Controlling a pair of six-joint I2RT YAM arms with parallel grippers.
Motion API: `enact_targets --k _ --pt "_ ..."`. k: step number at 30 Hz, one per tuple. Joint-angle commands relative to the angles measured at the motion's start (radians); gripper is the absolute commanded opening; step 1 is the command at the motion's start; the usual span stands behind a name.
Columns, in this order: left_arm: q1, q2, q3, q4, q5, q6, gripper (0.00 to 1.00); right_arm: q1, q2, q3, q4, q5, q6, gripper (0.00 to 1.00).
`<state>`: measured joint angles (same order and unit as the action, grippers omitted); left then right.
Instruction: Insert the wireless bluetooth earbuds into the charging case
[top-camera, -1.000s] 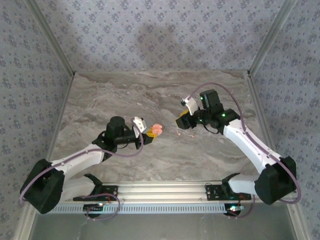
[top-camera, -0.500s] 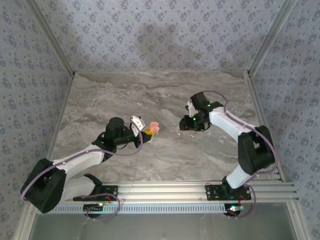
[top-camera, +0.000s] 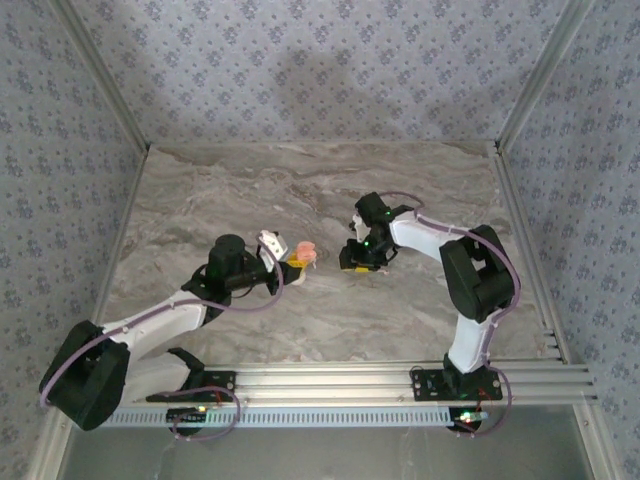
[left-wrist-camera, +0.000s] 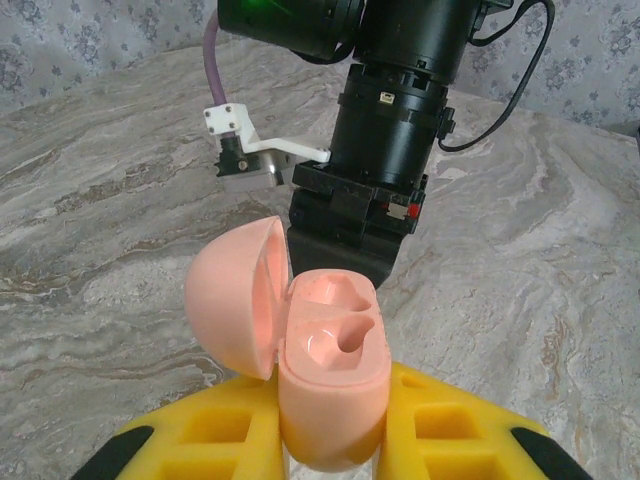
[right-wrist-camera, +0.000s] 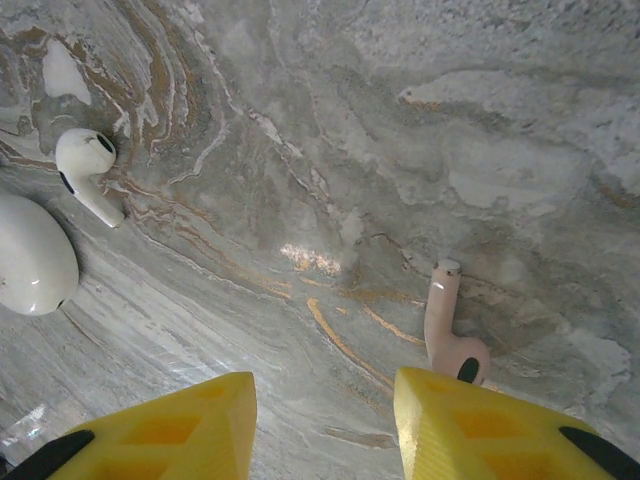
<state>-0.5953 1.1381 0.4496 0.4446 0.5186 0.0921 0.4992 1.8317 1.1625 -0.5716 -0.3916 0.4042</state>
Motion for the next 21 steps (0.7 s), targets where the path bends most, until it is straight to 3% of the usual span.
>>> enact_targets --k 1,21 --pt "0.008 -0.026 -0.003 0.006 -0.002 -0.011 0.22 -0.005 0.027 0.022 -0.022 -0.007 0.015 0.42" --pt "0.012 -0.017 0.01 -0.006 -0.006 -0.005 0.22 -0.03 -0.017 0.158 -0.17 0.153 -0.061 0.49"
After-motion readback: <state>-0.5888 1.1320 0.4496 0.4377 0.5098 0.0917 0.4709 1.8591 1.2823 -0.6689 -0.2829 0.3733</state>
